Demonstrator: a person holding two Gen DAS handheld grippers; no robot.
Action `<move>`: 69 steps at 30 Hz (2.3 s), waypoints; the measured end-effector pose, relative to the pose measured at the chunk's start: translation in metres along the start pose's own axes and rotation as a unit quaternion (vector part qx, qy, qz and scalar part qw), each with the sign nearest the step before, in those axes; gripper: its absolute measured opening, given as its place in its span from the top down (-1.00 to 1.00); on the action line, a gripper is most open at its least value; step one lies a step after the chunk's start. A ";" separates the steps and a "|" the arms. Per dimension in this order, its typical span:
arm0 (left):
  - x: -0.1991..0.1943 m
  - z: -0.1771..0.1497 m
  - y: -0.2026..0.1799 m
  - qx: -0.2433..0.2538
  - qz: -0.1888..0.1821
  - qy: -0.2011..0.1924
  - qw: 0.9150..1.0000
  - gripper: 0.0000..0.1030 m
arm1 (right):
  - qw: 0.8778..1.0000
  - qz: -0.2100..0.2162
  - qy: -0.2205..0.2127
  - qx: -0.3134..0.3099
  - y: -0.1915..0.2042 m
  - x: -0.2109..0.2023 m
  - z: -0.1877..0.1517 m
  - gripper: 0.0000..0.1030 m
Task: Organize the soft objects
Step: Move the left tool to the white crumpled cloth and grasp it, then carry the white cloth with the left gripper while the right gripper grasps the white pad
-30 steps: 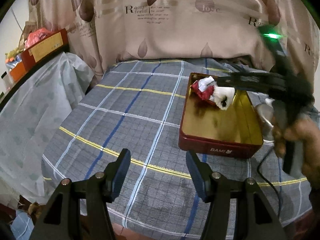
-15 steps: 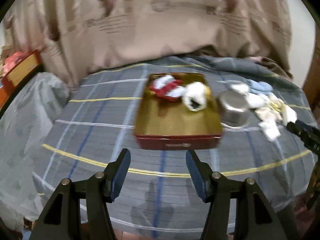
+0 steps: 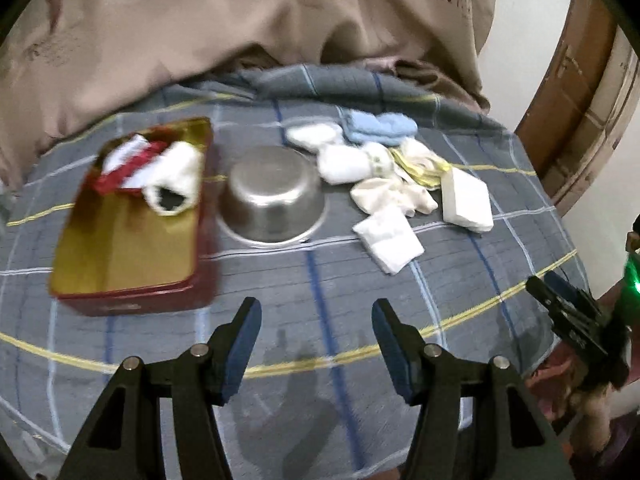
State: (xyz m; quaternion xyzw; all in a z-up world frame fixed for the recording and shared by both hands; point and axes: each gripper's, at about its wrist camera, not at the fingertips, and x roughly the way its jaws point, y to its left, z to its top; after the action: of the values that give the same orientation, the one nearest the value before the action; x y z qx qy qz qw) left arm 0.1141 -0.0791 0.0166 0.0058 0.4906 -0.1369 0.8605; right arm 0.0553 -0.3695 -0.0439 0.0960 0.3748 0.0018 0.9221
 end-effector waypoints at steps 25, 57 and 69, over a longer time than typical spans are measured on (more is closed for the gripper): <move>0.112 0.046 -0.039 -0.039 -0.026 0.060 0.997 -0.15 | 0.998 0.044 0.001 0.041 -0.034 0.000 -0.008 -0.23; 0.088 0.030 -0.056 -0.012 -0.042 0.004 0.999 0.75 | 0.998 0.051 0.006 0.036 -0.032 0.008 0.001 -0.23; 0.036 0.014 -0.025 -0.050 -0.060 -0.014 0.997 0.75 | 0.997 0.069 0.011 0.012 0.021 0.036 0.056 -0.37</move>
State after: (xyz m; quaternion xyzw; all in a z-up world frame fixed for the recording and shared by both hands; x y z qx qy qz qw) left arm 0.1370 -0.1138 -0.0040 -0.0685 0.4846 -0.1634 0.8566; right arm 0.1216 -0.3562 -0.0255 0.1324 0.3777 0.0625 0.9143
